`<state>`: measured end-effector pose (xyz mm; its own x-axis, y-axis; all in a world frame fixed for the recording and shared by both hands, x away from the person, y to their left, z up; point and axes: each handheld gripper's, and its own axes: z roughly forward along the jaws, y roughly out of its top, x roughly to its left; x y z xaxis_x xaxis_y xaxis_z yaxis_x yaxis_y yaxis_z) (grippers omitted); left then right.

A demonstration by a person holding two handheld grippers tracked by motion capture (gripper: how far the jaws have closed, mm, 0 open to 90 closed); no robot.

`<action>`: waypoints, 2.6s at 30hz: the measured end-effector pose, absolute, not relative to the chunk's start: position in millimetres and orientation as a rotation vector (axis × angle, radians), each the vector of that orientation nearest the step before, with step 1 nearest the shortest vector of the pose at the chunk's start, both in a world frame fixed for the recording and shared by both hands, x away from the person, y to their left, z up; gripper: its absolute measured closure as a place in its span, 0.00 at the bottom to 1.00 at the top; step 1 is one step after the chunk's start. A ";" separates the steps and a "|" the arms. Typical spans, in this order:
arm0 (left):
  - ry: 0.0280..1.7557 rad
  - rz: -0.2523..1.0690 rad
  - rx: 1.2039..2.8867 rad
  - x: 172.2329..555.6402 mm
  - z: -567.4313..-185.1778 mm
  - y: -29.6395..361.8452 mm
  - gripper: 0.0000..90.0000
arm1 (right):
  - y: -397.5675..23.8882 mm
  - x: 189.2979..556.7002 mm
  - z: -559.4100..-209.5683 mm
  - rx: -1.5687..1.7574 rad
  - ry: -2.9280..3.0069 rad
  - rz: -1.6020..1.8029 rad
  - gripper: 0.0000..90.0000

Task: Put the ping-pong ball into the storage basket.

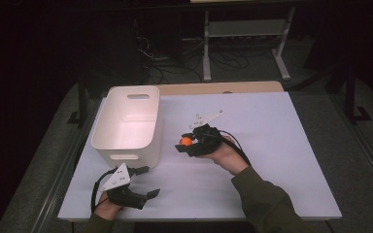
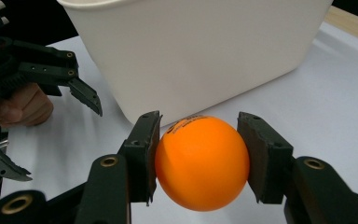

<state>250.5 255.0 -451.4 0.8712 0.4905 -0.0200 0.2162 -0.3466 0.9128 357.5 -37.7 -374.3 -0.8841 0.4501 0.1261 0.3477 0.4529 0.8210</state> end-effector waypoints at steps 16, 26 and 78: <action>0.523 0.308 1.934 250.6 -451.4 255.1 0.16 | -46.7 357.1 -360.1 0.713 2.554 1.444 0.55; 0.523 0.313 1.931 250.2 -451.4 255.1 0.16 | -47.0 357.2 -339.4 0.677 2.549 1.422 0.55; 0.523 0.319 1.920 249.4 -451.3 256.1 0.16 | 10.5 382.3 -294.1 0.553 2.604 1.437 0.55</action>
